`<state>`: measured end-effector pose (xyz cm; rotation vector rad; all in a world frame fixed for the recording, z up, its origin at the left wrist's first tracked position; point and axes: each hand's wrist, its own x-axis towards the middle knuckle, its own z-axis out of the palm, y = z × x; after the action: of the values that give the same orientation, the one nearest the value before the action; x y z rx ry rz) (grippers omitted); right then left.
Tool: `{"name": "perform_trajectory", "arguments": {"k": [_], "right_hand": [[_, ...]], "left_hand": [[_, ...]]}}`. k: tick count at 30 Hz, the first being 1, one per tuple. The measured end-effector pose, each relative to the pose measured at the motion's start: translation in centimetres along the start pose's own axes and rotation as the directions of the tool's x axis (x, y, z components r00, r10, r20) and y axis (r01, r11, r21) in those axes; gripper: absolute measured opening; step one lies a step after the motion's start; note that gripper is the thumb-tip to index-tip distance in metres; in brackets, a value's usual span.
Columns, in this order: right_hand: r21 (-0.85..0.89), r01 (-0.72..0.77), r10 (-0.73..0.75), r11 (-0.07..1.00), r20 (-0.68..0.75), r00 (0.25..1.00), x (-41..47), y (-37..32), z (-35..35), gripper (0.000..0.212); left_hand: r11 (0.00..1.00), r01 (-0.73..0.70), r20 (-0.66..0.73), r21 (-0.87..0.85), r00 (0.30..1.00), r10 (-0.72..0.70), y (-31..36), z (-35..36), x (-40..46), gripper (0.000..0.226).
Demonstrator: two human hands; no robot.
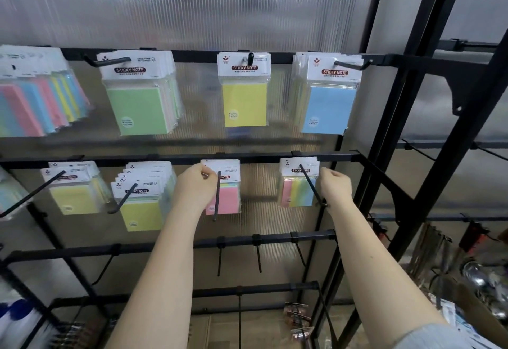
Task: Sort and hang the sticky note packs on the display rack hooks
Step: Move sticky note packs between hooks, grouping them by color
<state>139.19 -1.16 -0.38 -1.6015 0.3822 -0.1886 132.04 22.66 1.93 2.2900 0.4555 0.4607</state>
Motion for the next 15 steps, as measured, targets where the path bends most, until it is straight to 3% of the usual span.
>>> {"name": "perform_trajectory", "arguments": {"k": [6,15], "right_hand": [[-0.016,-0.059,0.061,0.998,0.186,0.981,0.6,0.8,0.6,0.023],[-0.06,-0.05,0.053,0.997,0.046,0.998,2.1,2.1,1.1,0.014]], "left_hand": [[1.0,0.019,0.007,-0.017,1.0,-0.019,-0.8,-0.3,0.0,0.019],[0.999,0.037,0.016,0.017,0.999,-0.038,-1.3,-0.6,-0.1,0.02]]}}
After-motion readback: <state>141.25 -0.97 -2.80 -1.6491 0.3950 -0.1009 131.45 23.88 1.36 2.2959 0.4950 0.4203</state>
